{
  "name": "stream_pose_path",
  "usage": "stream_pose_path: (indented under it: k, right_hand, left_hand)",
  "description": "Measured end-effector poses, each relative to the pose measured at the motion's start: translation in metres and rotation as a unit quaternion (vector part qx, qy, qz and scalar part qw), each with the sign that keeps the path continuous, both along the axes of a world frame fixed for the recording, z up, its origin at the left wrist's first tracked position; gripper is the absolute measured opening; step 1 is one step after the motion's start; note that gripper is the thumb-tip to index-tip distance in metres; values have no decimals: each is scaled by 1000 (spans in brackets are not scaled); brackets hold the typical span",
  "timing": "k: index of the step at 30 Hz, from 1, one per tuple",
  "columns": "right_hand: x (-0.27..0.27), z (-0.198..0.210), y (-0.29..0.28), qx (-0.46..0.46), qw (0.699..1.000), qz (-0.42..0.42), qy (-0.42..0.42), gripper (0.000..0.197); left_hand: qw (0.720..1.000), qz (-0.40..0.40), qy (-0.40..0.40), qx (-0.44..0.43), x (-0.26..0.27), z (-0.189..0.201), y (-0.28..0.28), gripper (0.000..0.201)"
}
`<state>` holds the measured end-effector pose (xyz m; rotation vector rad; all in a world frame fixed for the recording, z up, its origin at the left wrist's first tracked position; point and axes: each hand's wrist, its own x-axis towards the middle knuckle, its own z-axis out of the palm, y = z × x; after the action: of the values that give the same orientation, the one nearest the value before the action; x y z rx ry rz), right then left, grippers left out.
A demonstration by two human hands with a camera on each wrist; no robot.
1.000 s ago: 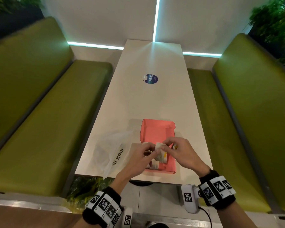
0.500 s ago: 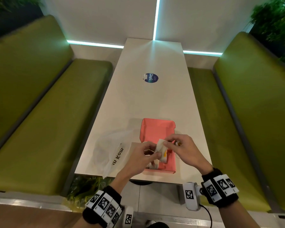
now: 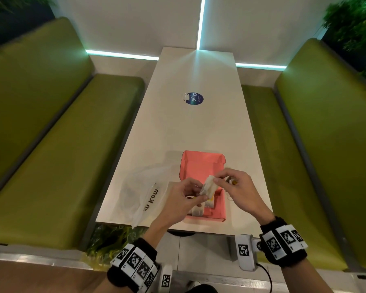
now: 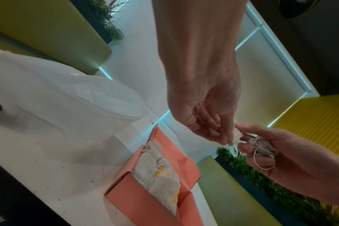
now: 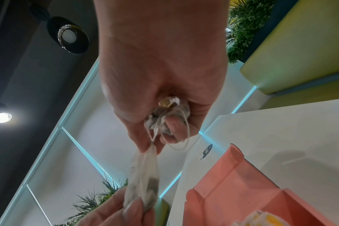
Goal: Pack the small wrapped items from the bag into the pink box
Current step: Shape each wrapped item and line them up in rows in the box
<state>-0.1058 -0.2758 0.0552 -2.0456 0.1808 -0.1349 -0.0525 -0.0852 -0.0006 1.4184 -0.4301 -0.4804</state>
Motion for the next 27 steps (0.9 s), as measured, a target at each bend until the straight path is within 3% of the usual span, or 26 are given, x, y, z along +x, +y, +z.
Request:
stream_pose_path:
  k: [7,11,16,22,27]
  right_hand:
    - [-3,0,-3,-39,999,-5,3,12]
    - [-8,0,-6,-101,993,46,47,36]
    - [-17,-12,-10,-217,966,107,87,17]
    - [-17,-46,-21,-202,972,38,112,9]
    - [-16,-67,-21,-236,960,-19,152,10]
  left_hand:
    - [999,-12,-18,47,-1,-3,-10,9]
    - [997,-16,-17,71,-1,-8,-21,9]
    - [994,-42,-4,101,-1,-17,-29,6]
    - [979,-6,-85,185,-7,-35,-25,14]
    - [950,-49,-187,245,-16,-55,-15,7]
